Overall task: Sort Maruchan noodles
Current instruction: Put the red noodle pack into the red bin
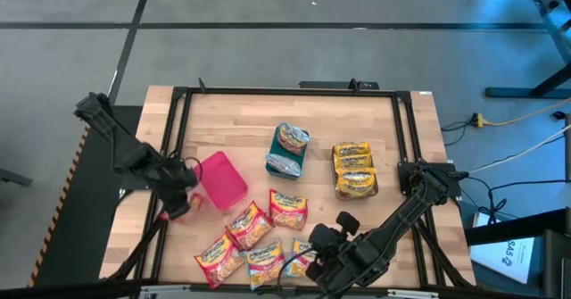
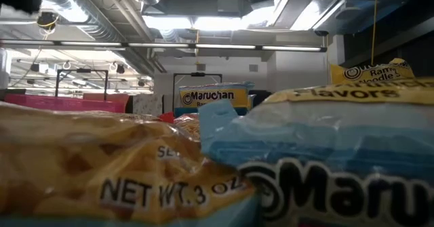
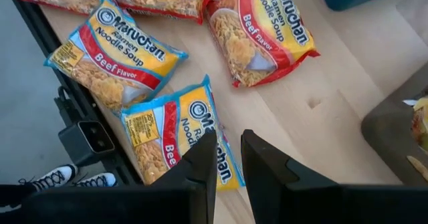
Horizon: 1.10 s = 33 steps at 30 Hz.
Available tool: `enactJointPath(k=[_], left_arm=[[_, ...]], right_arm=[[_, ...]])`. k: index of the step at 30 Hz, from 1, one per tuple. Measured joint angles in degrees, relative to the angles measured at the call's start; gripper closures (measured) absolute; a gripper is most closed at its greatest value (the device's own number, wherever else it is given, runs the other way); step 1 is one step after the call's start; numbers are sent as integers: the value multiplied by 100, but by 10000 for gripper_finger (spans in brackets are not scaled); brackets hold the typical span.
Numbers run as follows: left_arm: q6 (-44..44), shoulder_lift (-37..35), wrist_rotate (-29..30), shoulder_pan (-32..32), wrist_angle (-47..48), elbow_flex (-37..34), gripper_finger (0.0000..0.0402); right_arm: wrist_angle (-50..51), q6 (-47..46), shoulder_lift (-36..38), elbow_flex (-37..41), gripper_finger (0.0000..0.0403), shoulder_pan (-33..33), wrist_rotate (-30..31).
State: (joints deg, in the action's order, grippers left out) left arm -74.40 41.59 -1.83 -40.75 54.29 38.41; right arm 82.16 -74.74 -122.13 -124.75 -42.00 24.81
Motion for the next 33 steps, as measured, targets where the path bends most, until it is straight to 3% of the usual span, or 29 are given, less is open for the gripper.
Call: enactJointPath(k=[5,12,33], left_arm=[[398,-275,1101,40,115,521,401],[893,-291,1843,483,657,975,401],[2598,-175,1922,2514,604,975,401]], right_arm=[[-30,0,0,0,336,0,165],[-252,2,0,0,336,0,176],[-594,4,4,0,336,54,467]])
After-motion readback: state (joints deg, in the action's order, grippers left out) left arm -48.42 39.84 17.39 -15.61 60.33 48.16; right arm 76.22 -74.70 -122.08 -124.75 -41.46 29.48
